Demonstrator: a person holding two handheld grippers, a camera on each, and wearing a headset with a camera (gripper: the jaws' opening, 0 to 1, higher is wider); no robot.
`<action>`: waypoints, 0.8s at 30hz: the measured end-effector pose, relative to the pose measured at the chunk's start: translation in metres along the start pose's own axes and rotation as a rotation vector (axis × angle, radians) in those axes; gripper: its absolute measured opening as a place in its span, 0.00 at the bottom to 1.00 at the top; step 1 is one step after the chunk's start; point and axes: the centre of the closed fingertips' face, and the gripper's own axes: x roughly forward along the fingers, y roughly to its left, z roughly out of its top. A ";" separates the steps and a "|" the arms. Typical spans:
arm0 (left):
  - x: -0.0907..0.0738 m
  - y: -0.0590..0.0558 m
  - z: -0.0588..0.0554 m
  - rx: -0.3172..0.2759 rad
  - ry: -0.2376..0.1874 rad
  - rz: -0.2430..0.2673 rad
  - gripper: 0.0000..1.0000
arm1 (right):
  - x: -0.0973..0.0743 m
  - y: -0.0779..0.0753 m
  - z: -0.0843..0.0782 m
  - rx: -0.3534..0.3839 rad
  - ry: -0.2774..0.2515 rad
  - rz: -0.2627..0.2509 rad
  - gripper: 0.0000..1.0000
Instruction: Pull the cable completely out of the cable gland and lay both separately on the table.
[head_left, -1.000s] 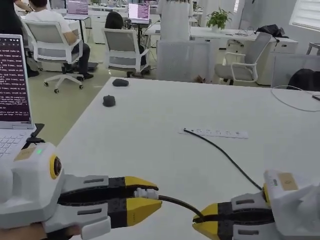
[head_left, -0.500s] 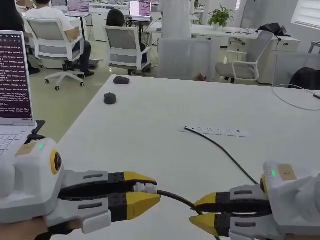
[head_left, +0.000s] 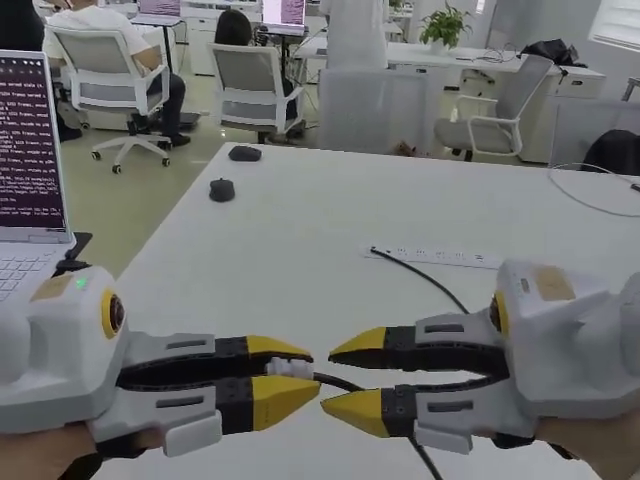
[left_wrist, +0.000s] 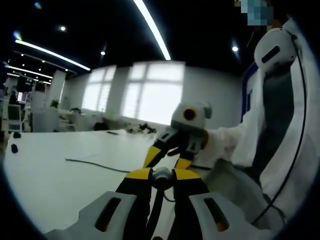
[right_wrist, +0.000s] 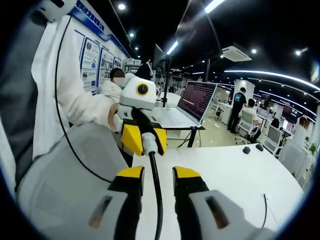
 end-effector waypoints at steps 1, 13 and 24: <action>0.000 -0.001 0.000 -0.001 0.000 -0.003 0.16 | 0.002 0.000 0.000 -0.002 0.003 0.003 0.22; 0.001 -0.004 0.000 0.002 -0.001 -0.015 0.17 | 0.009 0.008 -0.009 -0.037 0.034 0.039 0.04; 0.001 -0.002 0.000 -0.003 -0.001 -0.008 0.17 | 0.009 0.007 -0.010 -0.047 0.032 0.043 0.03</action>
